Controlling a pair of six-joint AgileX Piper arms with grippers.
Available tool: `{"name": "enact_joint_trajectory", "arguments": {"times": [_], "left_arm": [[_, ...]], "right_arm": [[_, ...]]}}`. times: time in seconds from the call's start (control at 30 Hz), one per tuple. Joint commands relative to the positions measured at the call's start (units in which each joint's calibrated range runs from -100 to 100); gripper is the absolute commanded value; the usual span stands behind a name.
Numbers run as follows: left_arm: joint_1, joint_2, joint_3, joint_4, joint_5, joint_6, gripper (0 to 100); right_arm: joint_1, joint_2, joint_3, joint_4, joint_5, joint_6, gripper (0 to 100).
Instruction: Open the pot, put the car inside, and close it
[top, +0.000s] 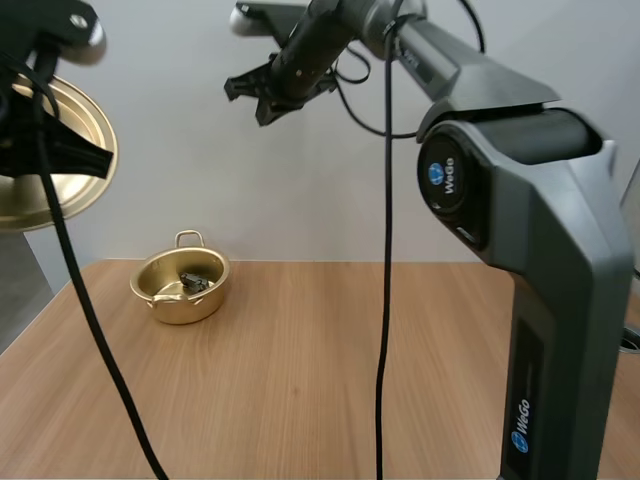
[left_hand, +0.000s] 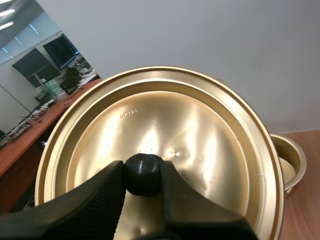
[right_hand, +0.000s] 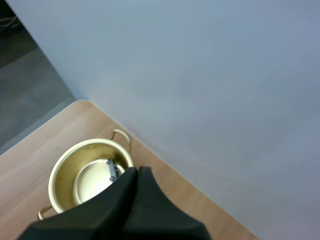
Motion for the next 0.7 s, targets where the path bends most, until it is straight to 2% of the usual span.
{"name": "enact_joint_trajectory", "arguments": {"times": [0.0, 0.2, 0.47, 0.67], "left_arm": [[-0.01, 2.7, 6.7, -0.1, -11.1, -1.5, 0], [0.05, 13.1, 11.9, -0.1, -25.8, -7.5, 0], [0.05, 30.2, 12.1, -0.1, -40.3, -13.8, 0], [0.05, 41.5, 12.1, -0.1, -49.2, -15.3, 0]], "right_arm": [[-3.0, -12.6, -0.1, -0.1, 0.0, -2.2, 0], [-7.4, -27.1, 0.5, -6.1, 0.0, -3.2, 0], [-7.6, -44.5, 0.5, -7.8, 0.0, -3.2, 0], [-7.6, -52.0, 0.5, -12.7, 0.0, -3.0, 0]]}}
